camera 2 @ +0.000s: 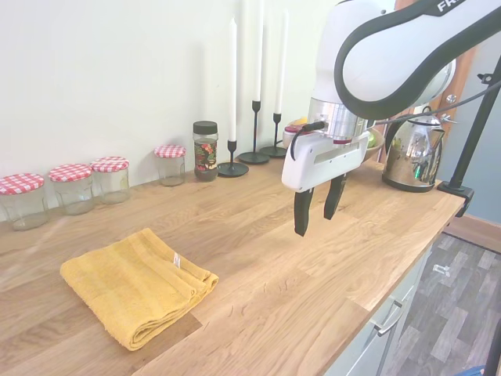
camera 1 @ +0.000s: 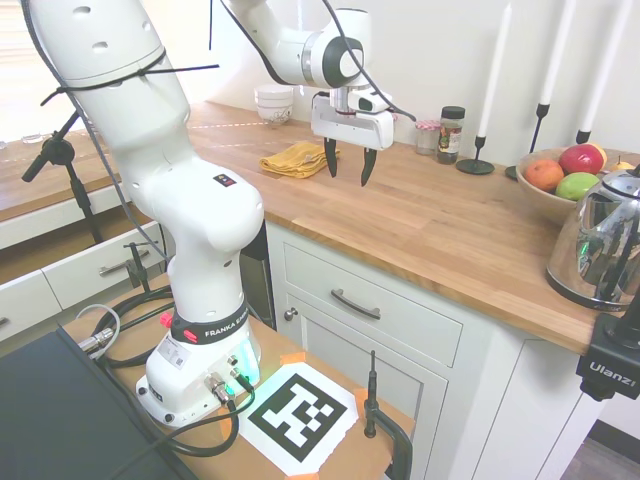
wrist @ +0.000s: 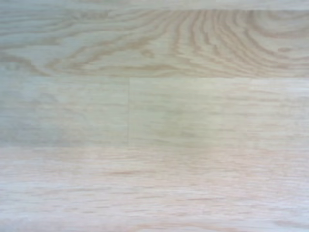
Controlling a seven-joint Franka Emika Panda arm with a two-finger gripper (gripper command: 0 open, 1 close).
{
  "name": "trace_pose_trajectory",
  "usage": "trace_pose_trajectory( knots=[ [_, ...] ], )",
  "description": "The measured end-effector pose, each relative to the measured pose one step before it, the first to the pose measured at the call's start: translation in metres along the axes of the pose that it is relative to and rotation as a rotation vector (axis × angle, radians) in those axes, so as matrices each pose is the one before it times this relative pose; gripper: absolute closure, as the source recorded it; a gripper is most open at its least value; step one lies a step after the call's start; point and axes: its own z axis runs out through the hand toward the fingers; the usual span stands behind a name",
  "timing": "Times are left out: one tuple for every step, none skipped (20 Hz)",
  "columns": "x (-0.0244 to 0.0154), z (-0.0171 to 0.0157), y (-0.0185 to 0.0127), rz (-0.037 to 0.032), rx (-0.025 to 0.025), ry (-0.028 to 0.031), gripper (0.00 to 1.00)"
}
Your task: Wipe the counter
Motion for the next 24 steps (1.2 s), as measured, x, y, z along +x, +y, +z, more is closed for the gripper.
trace_pose_trajectory(
  knots=[
    [-0.00007, 0.00037, -0.00010, 0.00021, -0.00018, -0.00095, 0.00],
    [-0.00030, 0.00006, -0.00026, 0.00116, 0.00134, -0.00172, 0.00],
    [-0.00001, 0.00006, -0.00001, 0.00063, 0.00037, -0.00060, 0.00],
    [0.00000, 0.00017, -0.00002, 0.00033, -0.00003, -0.00055, 0.00],
    [0.00001, 0.00027, -0.00001, 0.00062, 0.00000, -0.00092, 0.00],
    [0.00000, 0.00030, -0.00002, 0.00101, 0.00023, -0.00132, 0.00],
    [0.00001, 0.00023, -0.00001, 0.00077, 0.00021, -0.00095, 0.00],
    [0.00001, 0.00011, 0.00000, 0.00032, 0.00004, -0.00042, 0.00],
    [0.00000, 0.00003, -0.00001, 0.00016, 0.00009, -0.00016, 0.00],
    [-0.00001, 0.00005, -0.00002, 0.00004, 0.00002, -0.00014, 0.00],
    [-0.00001, 0.00013, -0.00015, -0.00026, 0.00031, 0.00021, 0.00],
    [-0.00018, 0.00030, -0.00050, -0.00103, 0.00005, -0.00025, 0.00],
    [-0.00038, 0.00016, -0.00140, -0.00231, -0.00001, -0.00024, 0.00],
    [-0.00058, -0.00016, -0.00238, -0.00296, 0.00039, 0.00065, 0.00],
    [-0.00103, -0.00040, -0.00337, -0.00401, 0.00057, 0.00115, 0.00],
    [-0.00151, -0.00123, -0.00484, -0.00360, 0.00176, 0.00262, 0.00],
    [-0.00171, -0.00218, -0.00577, -0.00324, 0.00361, 0.00379, 0.00],
    [-0.00199, -0.00215, -0.00589, -0.00446, 0.00322, 0.00301, 0.00],
    [-0.00225, -0.00298, -0.00690, -0.00527, 0.00441, 0.00420, 0.00],
    [-0.00217, -0.00259, -0.00693, -0.00648, 0.00362, 0.00338, 0.00],
    [-0.00189, -0.00267, -0.00720, -0.00682, 0.00253, 0.00235, 0.00],
    [-0.00225, -0.00201, -0.00780, -0.00659, 0.00028, 0.00155, 0.00],
    [-0.00251, -0.00192, -0.00892, -0.00636, -0.00145, 0.00239, 0.00],
    [-0.00223, -0.00139, -0.00884, -0.00769, -0.00226, 0.00425, 0.00]
  ],
)
